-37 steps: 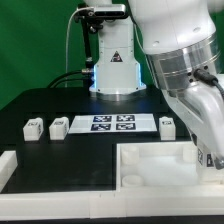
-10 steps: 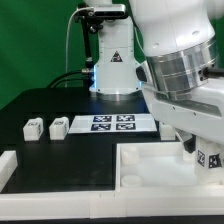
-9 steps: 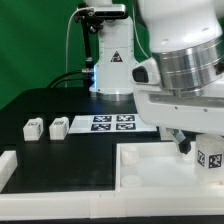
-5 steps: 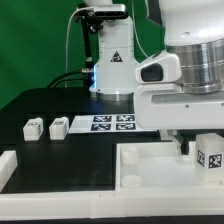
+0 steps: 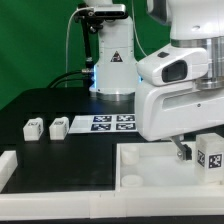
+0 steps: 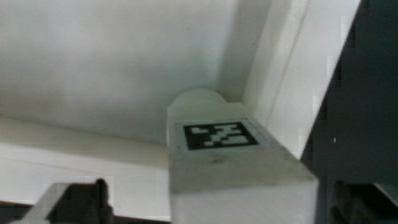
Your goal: Assemble one leg
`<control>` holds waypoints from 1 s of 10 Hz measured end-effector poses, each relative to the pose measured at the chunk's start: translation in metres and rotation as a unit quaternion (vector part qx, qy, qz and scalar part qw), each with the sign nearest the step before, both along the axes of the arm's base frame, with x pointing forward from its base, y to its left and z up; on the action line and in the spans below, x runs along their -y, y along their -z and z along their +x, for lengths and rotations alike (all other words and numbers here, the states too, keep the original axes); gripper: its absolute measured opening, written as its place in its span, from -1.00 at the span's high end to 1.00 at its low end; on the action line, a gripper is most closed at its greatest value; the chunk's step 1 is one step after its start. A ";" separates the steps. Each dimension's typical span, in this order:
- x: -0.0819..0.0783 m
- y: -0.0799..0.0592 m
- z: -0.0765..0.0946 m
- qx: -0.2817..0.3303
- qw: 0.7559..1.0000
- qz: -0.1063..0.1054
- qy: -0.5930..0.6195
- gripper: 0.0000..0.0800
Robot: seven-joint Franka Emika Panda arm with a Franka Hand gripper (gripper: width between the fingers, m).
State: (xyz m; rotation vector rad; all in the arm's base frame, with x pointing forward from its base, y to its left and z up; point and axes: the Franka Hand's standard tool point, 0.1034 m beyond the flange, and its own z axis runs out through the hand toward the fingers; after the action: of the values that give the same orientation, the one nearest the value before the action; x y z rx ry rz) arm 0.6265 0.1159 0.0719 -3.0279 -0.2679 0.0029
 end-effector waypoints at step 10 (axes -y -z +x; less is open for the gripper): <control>0.003 0.003 0.001 -0.066 0.838 0.003 0.541 0.26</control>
Offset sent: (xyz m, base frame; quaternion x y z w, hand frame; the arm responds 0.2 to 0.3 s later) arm 0.0000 0.0000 0.0000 0.0000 0.0000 0.1790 0.9838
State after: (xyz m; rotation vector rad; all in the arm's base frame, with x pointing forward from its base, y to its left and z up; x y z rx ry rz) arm 0.6271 0.1132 0.0687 -2.6804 1.4236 0.1159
